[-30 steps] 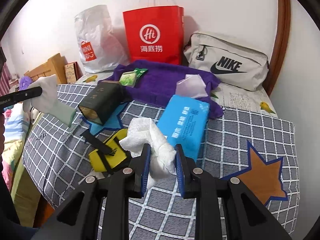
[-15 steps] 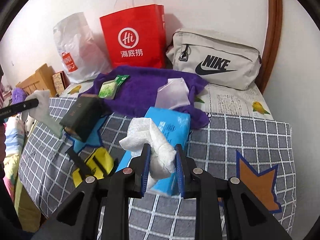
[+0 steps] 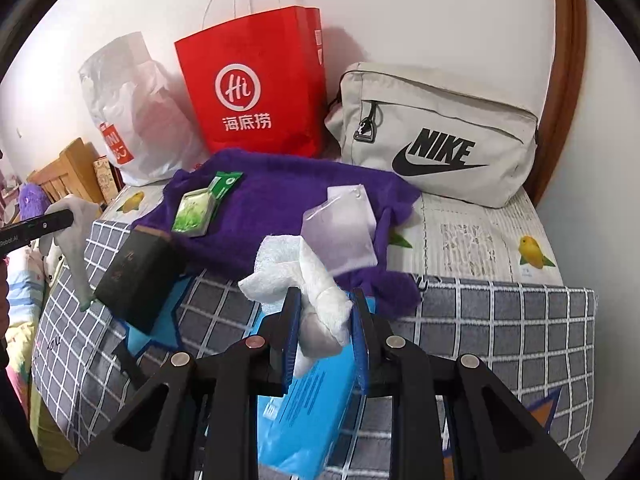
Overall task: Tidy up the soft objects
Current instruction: 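Lift and carry the glove with the left tool while the right tool carries the tissue toward the towel, then lower the glove onto the towel and open the left tool while the right tool releases the tissue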
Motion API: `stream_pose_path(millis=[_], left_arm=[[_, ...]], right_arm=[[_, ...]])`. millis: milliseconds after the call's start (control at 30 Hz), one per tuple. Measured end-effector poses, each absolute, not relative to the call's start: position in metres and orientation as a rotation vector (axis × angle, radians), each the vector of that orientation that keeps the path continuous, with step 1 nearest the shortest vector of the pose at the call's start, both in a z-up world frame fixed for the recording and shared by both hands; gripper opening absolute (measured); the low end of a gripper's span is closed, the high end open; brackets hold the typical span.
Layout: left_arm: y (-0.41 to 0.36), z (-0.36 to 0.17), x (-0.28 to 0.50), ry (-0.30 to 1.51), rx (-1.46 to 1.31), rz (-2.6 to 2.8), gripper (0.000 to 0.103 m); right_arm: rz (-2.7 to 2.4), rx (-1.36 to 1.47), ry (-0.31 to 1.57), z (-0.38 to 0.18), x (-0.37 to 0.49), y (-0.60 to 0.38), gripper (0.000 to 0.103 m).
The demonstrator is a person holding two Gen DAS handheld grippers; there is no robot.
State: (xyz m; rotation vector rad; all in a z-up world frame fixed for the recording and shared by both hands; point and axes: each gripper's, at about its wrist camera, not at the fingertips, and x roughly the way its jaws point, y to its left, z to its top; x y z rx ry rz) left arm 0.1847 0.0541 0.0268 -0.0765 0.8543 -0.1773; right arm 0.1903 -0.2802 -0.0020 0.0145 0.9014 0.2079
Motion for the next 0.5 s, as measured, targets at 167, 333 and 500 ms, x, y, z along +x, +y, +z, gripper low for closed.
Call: stream_pose_path(millis=[167,333,500], left_arm=[[0.053,0.032,0.204,0.843,-0.078,-0.177,0.022],[0.048,0.034,0.226,0.840,-0.067,-0.181,0.022],[0.034,0.035,0.248,0.837,-0.039,-0.198,0.022]], right_arm=[[0.201,0.017,0.908,-0.004,0.208,-0.282,0.024],[0.211,0.007,0.917,-0.007,0.230,-0.277,0.024],[0.232,-0.007,0.925,-0.011,0.253,-0.268,0.024]])
